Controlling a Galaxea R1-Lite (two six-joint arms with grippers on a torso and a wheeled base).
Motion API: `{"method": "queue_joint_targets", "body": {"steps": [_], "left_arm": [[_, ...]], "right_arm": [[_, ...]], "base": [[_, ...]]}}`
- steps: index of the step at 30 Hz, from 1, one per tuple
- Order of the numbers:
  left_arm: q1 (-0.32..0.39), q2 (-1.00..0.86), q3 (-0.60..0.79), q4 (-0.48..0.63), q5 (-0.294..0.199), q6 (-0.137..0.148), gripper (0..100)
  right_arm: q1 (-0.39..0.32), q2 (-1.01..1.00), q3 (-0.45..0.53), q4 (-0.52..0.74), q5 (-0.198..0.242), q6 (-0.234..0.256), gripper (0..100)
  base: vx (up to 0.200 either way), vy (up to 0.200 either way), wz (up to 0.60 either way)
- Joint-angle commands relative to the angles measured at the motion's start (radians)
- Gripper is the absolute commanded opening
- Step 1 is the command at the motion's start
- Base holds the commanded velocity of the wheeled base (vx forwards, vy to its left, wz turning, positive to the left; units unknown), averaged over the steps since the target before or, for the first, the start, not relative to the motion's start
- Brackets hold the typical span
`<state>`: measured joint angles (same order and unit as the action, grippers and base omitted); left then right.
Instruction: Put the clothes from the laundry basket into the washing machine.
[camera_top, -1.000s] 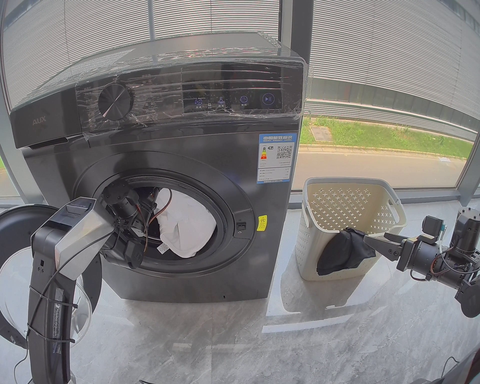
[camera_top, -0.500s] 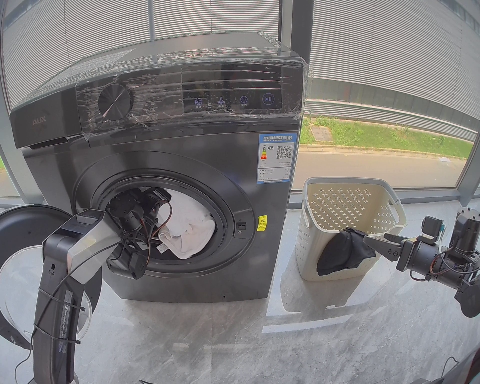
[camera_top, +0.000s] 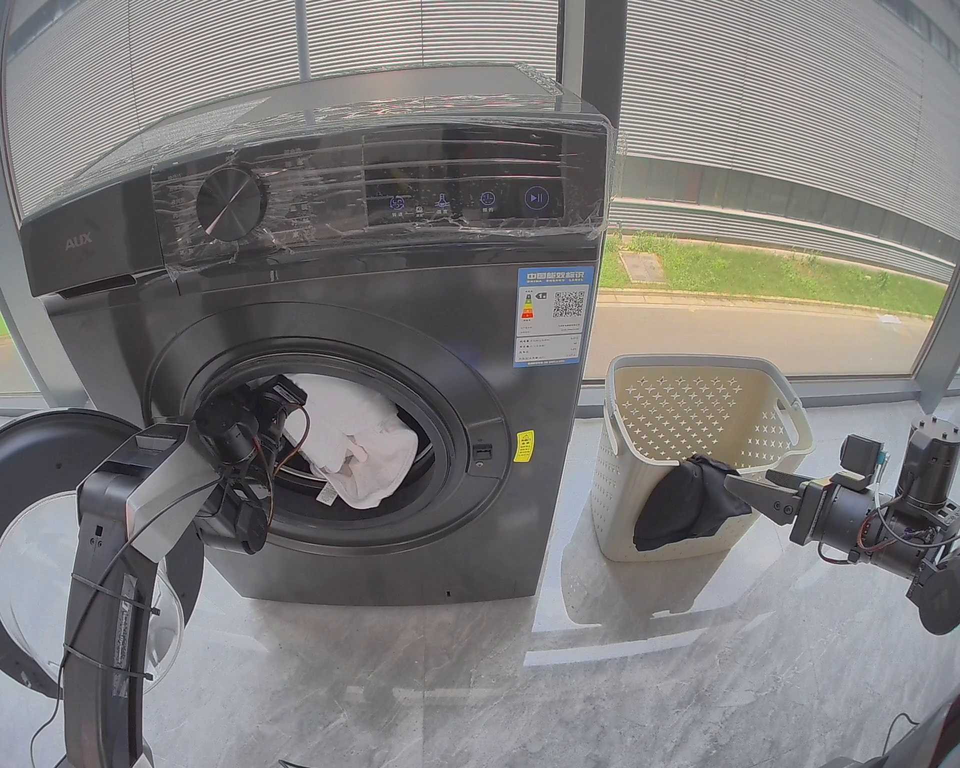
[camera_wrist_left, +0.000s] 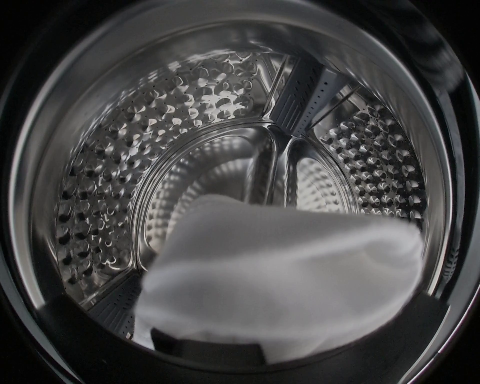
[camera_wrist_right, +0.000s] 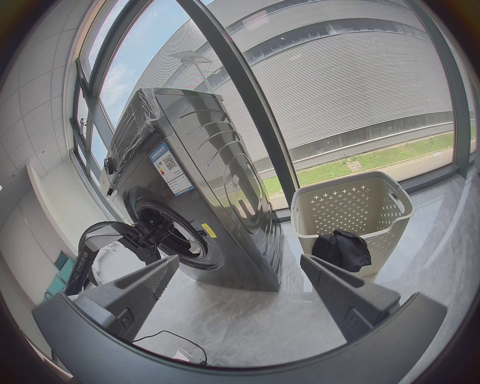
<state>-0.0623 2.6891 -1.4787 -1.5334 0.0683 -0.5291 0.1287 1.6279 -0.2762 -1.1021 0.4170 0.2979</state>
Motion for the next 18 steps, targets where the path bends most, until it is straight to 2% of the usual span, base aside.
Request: {"method": "queue_joint_targets", "body": {"steps": [1,8,11,12,18], "left_arm": [[0.029,0.001,-0.035,-0.001,0.001,0.000,0],[0.045,0.020,-0.074,-0.004,0.001,-0.006,0],[0.029,0.017,-0.110,-0.013,-0.002,-0.017,0],[0.006,0.011,-0.155,-0.016,-0.002,-0.032,0],[-0.044,0.024,-0.273,-0.008,-0.001,-0.040,0]], "right_arm": [[0.000,0.004,0.000,-0.001,0.000,0.000,100],[0.000,0.009,0.000,-0.001,0.000,0.000,100],[0.000,0.009,0.000,-0.001,0.000,0.000,100],[0.000,0.010,0.000,-0.001,0.000,0.000,100],[0.000,0.015,0.000,-0.001,-0.001,0.000,100]], "base": [[0.000,0.000,0.00],[0.000,0.000,0.00],[0.000,0.000,0.00],[0.000,0.000,0.00],[0.000,0.000,0.00]]}}
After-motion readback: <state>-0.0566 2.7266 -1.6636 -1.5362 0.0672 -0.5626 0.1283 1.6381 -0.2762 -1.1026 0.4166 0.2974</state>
